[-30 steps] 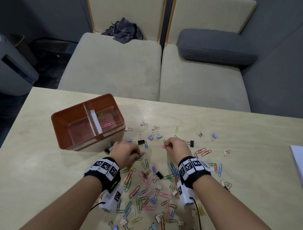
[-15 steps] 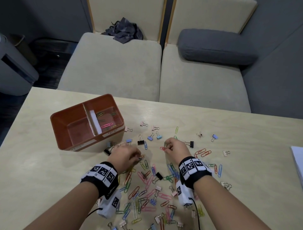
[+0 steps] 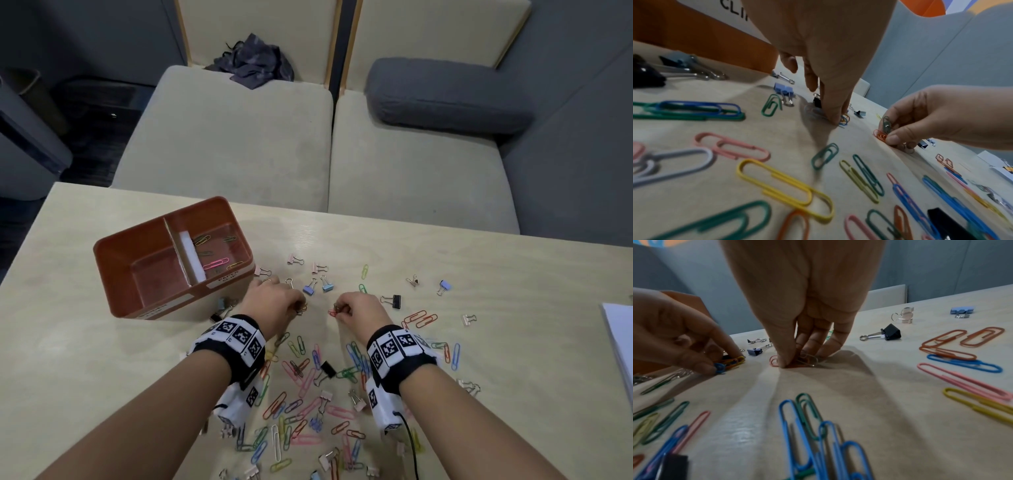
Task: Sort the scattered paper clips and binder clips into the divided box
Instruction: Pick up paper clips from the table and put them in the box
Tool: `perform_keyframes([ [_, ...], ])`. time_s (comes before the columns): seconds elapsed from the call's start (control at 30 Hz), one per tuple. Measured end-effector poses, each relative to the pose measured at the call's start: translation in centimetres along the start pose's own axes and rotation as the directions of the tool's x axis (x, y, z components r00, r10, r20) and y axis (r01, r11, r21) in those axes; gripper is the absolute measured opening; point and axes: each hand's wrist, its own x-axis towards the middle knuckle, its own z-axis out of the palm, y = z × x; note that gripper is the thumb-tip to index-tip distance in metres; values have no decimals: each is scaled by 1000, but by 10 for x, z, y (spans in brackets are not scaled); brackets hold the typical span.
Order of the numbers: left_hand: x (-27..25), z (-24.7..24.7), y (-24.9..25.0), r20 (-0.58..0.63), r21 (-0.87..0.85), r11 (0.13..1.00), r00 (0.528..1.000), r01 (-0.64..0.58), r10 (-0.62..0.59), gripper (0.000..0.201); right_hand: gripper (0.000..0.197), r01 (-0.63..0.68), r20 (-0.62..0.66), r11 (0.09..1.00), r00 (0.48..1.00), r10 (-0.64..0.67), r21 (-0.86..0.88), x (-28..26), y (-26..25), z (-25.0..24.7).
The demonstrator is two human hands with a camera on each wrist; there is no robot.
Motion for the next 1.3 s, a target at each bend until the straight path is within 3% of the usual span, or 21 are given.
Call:
perform_keyframes([
  [0.27,11,-9,3,61,24,998,996,59,-60,14,23,4,85,998,996,2,-67,6,-6,-5],
  [0.4,12,-9,4,99,-24,992,987,127,-124,14,30,-24,192,994,980,45,-109,7,-10,-10],
  [0.53,7,-3,3,68,-82,986,988,142,-137,15,20,29,15,998,1000,-28,-59,-3,-4,0],
  [0.67,1,1,0,21,-114,983,989,146,-145,11,17,47,14,999,999,-48,18,-8,1,-2],
  [0.8,-1,0,0,-17,-116,983,989,142,-145,7,8,-21,-180,977,982,61,214,-11,15,-15],
  [0.87,-1,-1,0,-13,-119,983,990,139,-141,9,14,-78,-230,957,962,145,280,-8,21,-20],
  [1.0,-1,-2,-2,3,-89,989,993,122,-122,12,35,-186,-188,953,954,233,241,-1,28,-21],
  [1.2,-4,-1,-1,33,1,998,998,62,-62,16,16,-286,-94,943,948,305,170,12,20,-21],
  [1.3,-6,-2,-1,51,16,998,997,54,-55,19,20,-280,-19,957,959,282,80,15,8,-24],
])
